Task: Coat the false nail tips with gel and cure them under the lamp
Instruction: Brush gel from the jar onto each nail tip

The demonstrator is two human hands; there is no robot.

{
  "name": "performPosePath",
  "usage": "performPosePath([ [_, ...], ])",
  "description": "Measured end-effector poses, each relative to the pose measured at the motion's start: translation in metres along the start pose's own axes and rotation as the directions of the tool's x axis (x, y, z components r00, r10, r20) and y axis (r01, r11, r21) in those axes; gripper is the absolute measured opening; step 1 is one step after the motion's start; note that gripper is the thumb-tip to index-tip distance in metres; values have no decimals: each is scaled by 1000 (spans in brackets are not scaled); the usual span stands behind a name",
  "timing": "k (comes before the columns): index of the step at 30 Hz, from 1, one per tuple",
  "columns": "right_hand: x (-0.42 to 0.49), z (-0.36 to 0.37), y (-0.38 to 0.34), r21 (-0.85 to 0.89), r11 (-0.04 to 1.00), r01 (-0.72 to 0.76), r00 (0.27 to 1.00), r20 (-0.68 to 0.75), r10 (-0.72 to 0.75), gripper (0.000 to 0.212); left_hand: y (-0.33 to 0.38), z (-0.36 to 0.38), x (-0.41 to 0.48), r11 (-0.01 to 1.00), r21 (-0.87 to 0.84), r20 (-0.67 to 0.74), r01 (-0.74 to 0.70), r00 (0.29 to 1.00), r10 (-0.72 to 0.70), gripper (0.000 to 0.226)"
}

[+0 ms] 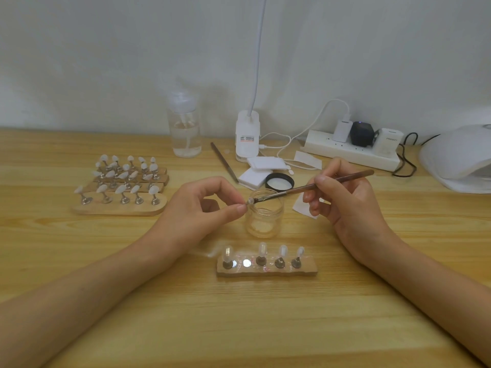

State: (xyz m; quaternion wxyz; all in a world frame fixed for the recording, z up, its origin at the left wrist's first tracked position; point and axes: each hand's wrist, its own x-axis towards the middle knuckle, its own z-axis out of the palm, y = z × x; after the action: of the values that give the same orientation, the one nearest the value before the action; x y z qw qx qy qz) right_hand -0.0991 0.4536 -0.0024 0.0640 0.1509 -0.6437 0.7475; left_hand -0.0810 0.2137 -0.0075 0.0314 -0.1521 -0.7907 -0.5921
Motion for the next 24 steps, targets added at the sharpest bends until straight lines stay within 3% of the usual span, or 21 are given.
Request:
performPosePath([
  [3, 0, 0, 0, 0, 1000, 4, 1000, -20, -4, 21, 0, -1, 0, 1000, 2, 2, -1, 1000, 1, 11],
  [7, -1, -5, -4, 20, 998, 66, 983, -171, -62, 35, 0, 0, 0, 1000, 2, 5, -8, 1000, 8, 12],
  [11, 0, -10, -7, 7, 996, 84, 969, -232, -80, 43, 0, 0, 0, 1000, -4, 7, -2, 1000, 2, 12],
  [17, 4, -19, -9, -7, 995, 95, 960, -263, -93, 31, -1, 0, 1, 1000, -3, 5, 10, 1000, -10, 11],
  [21, 8, -19, -11, 114, 979, 171, 984, -74, -163, 13, -1, -1, 0, 1000, -4, 11, 5, 1000, -5, 10],
  [24, 9, -17, -11, 61, 978, 200, 975, 91, -205, 24, -1, 0, 0, 1000, -4, 13, 1, 1000, -1, 9],
])
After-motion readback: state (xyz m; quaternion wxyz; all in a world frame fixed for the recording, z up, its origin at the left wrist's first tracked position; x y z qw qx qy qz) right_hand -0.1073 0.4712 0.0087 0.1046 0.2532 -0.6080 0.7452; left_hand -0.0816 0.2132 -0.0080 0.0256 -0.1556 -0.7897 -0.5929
